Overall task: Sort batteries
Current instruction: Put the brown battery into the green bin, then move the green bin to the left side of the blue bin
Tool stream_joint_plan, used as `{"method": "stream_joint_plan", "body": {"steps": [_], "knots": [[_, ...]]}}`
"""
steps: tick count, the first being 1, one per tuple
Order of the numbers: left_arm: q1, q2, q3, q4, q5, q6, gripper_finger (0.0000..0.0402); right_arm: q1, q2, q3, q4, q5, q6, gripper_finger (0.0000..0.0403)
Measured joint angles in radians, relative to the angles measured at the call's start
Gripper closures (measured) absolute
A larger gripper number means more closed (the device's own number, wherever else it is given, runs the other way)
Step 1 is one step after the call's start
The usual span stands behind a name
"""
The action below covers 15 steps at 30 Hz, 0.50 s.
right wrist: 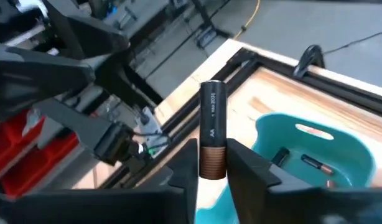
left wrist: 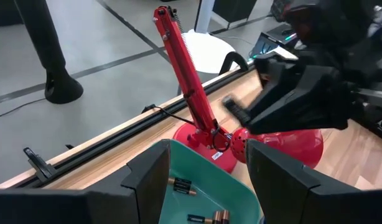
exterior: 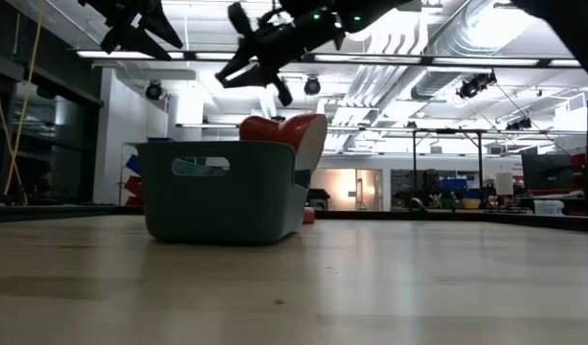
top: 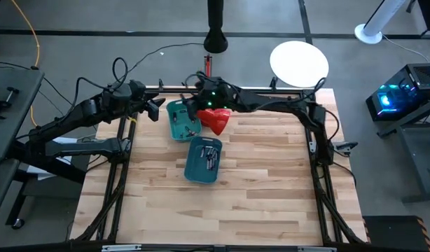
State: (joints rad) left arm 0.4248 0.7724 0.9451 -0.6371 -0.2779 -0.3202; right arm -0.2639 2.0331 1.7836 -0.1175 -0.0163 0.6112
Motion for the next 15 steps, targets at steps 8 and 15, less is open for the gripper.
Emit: {"method": "stream_joint_plan", "body": {"steps": [8, 15], "knots": [[0.0, 0.0, 0.0, -0.066, 0.006, 0.0, 0.02, -0.029, 0.047, 0.166, -0.225, -0.027, -0.121, 0.0221], [-0.001, 0.03, -0.13, 0.018, 0.159, -0.015, 0.0206, -0.044, -0.1, 0.182, -0.47, -0.019, -0.278, 0.0196]]}}
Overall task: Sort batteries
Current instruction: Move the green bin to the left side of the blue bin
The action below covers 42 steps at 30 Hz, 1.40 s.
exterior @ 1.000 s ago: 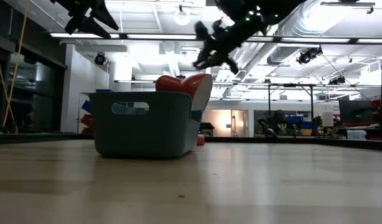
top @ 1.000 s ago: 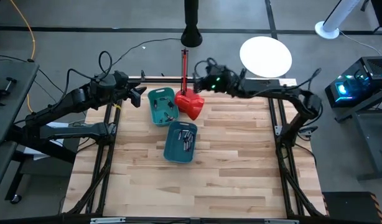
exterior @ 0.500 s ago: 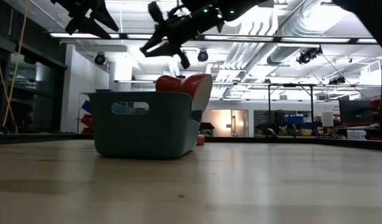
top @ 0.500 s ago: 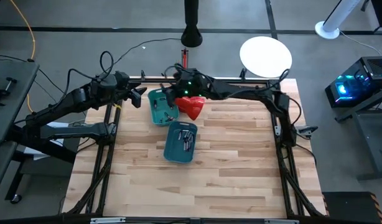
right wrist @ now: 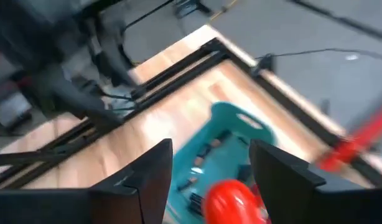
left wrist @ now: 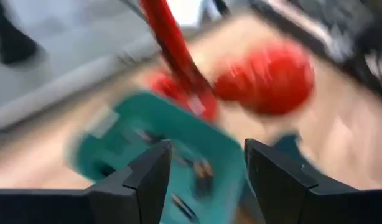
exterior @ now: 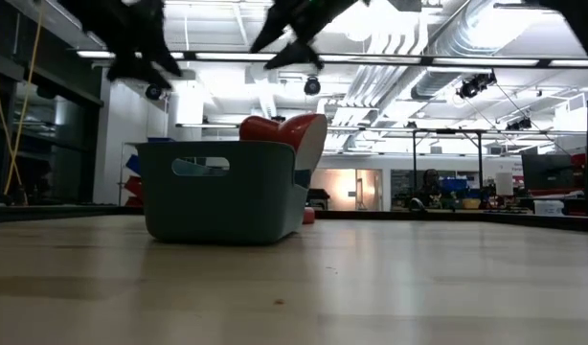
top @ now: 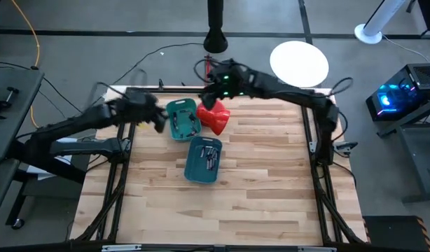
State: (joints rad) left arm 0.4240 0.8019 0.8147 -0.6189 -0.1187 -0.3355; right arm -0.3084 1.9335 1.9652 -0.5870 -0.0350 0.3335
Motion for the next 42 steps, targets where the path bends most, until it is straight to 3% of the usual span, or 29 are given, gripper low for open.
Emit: {"method": "stream_joint_plan", "body": {"steps": [2, 4, 10, 14, 17, 22, 32, 42], "knots": [[-0.007, 0.041, -0.08, 0.037, 0.076, -0.009, 0.022, 0.001, -0.051, 0.0, -0.09, 0.061, -0.03, 0.0195], [-0.023, 0.099, -0.148, 0.084, 0.088, -0.041, 0.0245, 0.006, -0.102, 0.0, -0.155, 0.126, -0.046, 0.0195], [-0.049, 0.249, -0.184, 0.307, 0.108, -0.007, 0.0385, 0.028, -0.236, -0.001, -0.297, 0.289, -0.043, 0.0195], [-0.03, 0.35, -0.184, 0.3, 0.108, 0.066, 0.0393, 0.043, -0.281, -0.002, -0.347, 0.359, -0.038, 0.0195], [-0.026, 0.429, -0.186, 0.267, 0.176, 0.088, 0.0399, 0.05, -0.307, -0.002, -0.371, 0.4, -0.036, 0.0195], [-0.042, 0.496, -0.185, 0.286, 0.203, 0.103, 0.0401, 0.056, -0.309, -0.003, -0.4, 0.405, -0.036, 0.0195], [-0.103, 0.442, -0.184, 0.033, 0.324, 0.104, 0.0401, 0.056, -0.311, -0.003, -0.426, 0.406, -0.042, 0.0195], [-0.269, 0.353, -0.184, -0.135, 0.466, 0.074, 0.0401, 0.056, -0.311, -0.003, -0.426, 0.406, -0.052, 0.0195]]}}
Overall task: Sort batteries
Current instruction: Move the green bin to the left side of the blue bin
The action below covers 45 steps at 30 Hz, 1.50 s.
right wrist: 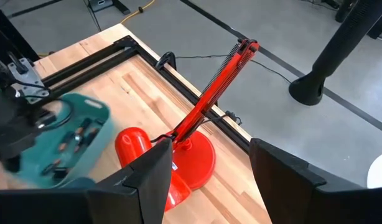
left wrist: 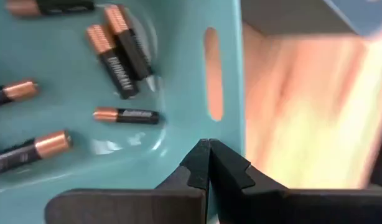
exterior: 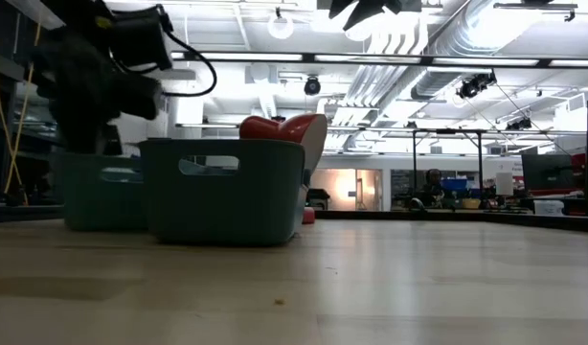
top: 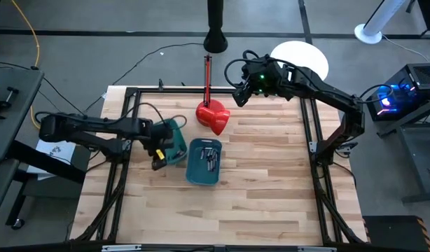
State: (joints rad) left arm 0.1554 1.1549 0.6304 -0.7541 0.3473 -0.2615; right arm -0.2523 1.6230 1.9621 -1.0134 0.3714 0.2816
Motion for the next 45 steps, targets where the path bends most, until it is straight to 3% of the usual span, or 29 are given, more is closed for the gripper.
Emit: {"method": "stream_joint_plan", "body": {"steps": [5, 11, 13, 15, 18, 23, 25, 31, 39, 45], "knots": [[-0.126, -0.004, 0.0, -0.005, 0.124, -0.016, 0.0401, 0.0, 0.0, 0.0, 0.0, 0.0, -0.003, 0.0195], [-0.221, -0.031, 0.023, -0.063, 0.135, 0.0, 0.0401, -0.003, 0.0, 0.0, 0.0, 0.0, -0.003, 0.0195], [-0.222, -0.07, 0.053, -0.118, 0.048, -0.029, 0.0401, -0.005, 0.0, 0.0, 0.0, 0.0, -0.003, 0.0195], [-0.216, -0.135, 0.077, -0.19, -0.103, -0.096, 0.0401, -0.009, 0.0, 0.0, 0.0, 0.0, -0.003, 0.0195], [-0.208, -0.256, 0.091, -0.287, -0.258, -0.286, 0.0401, -0.01, 0.0, 0.0, 0.0, 0.0, -0.003, 0.0195], [-0.232, -0.374, 0.086, -0.545, -0.314, -0.63, 0.0401, -0.013, 0.0, 0.0, 0.0, 0.0, -0.014, 0.0195], [-0.255, -0.382, 0.086, -0.522, -0.333, -0.681, 0.0401, -0.016, 0.0, 0.0, 0.0, 0.001, -0.014, 0.0195], [-0.275, -0.237, 0.086, -0.511, -0.394, -0.757, 0.0401, -0.016, 0.0, 0.0, 0.0, 0.003, -0.021, 0.0195], [-0.298, 0.037, 0.086, -0.526, -0.417, -0.698, 0.0401, -0.016, 0.0, 0.0, 0.0, 0.001, -0.035, 0.0195], [-0.317, 0.127, 0.086, -0.445, -0.465, -0.684, 0.0401, -0.016, 0.0, 0.0, 0.0, 0.0, -0.046, 0.0195]]}}
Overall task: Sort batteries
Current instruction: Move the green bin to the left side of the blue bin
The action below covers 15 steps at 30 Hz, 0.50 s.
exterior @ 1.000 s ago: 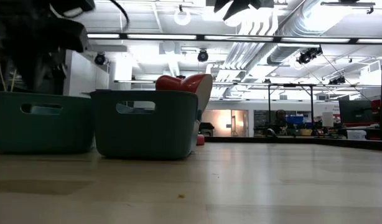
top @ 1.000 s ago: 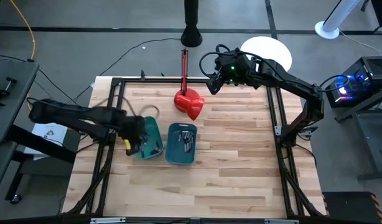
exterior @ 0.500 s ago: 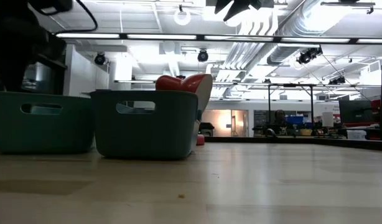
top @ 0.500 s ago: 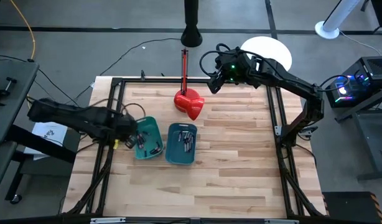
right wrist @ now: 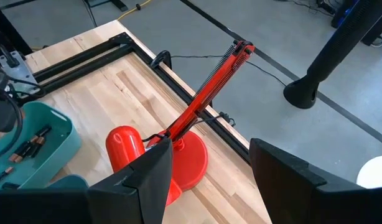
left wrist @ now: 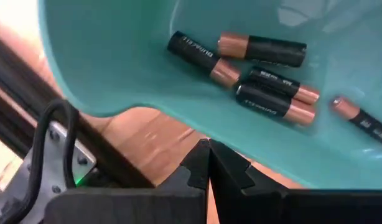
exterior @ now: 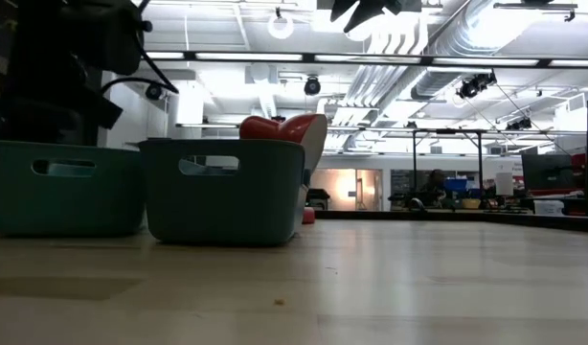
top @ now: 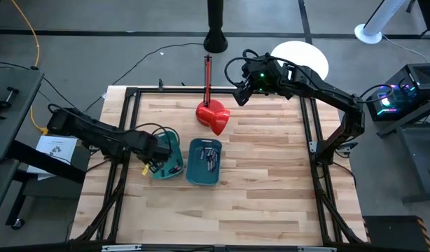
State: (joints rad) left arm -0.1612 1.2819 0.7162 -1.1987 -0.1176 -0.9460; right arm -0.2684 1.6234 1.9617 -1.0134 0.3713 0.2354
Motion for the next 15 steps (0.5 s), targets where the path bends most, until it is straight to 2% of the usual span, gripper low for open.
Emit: {"method": "stream_joint_plan", "body": {"steps": [4, 10, 15], "knots": [[0.003, 0.029, 0.001, 0.067, -0.019, 0.047, 0.0401, 0.0, 0.0, 0.0, 0.0, 0.0, -0.009, 0.0195], [0.005, 0.054, 0.0, 0.189, -0.108, 0.17, 0.0401, 0.0, 0.0, 0.0, 0.0, 0.0, -0.01, 0.0195], [0.005, 0.054, 0.0, 0.287, -0.131, 0.243, 0.0401, 0.0, 0.0, 0.0, -0.001, 0.0, -0.01, 0.0195]]}}
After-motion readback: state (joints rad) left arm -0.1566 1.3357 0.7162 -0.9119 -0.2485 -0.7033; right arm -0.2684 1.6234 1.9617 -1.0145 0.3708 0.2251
